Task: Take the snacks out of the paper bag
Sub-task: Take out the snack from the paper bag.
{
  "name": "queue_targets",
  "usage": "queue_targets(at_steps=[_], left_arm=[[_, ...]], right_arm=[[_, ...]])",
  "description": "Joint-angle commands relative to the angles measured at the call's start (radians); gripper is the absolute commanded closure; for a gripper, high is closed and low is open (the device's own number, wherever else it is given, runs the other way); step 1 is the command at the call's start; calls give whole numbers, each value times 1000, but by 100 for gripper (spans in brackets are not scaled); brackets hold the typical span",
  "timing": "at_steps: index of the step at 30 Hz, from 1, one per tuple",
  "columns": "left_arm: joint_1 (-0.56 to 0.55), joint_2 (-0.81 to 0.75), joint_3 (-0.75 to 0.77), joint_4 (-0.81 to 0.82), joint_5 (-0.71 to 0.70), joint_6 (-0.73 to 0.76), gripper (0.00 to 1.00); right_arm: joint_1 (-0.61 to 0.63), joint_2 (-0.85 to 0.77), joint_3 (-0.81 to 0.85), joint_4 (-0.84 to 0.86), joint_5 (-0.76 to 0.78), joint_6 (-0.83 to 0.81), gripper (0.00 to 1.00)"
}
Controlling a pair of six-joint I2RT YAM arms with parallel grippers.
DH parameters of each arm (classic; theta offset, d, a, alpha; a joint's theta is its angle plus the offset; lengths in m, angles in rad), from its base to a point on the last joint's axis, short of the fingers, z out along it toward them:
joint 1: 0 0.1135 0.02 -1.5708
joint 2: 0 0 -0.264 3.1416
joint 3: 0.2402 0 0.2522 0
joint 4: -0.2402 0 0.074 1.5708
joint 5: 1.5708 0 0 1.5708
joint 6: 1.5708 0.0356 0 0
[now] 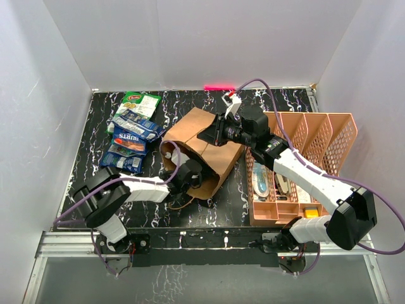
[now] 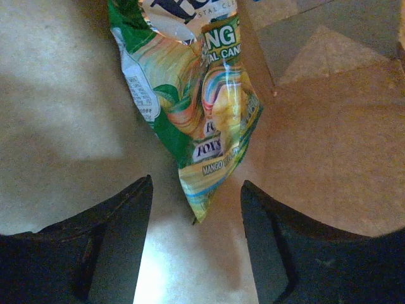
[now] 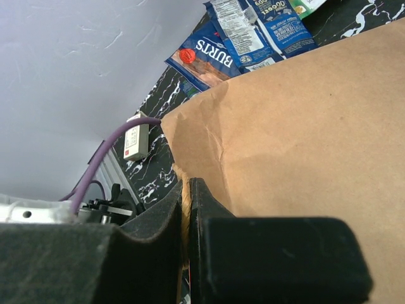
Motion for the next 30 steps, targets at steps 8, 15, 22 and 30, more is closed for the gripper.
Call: queue_targets(at_steps=[8,15,22,30], left_arm=[[-8,202,174,-12,-113,-71,43],[3,222,212,-57,-141,-62,74],[24,189,178,8,-105,-37,100],[24,65,128,-16,-57,-5,100]], right_arm=[[-3,-18,37,56,-12,10,92],[-5,-55,28,37,27,-5,92],[-5,-80,6,21,57,-21,92],[-9,-83,-14,15,78,-33,92]])
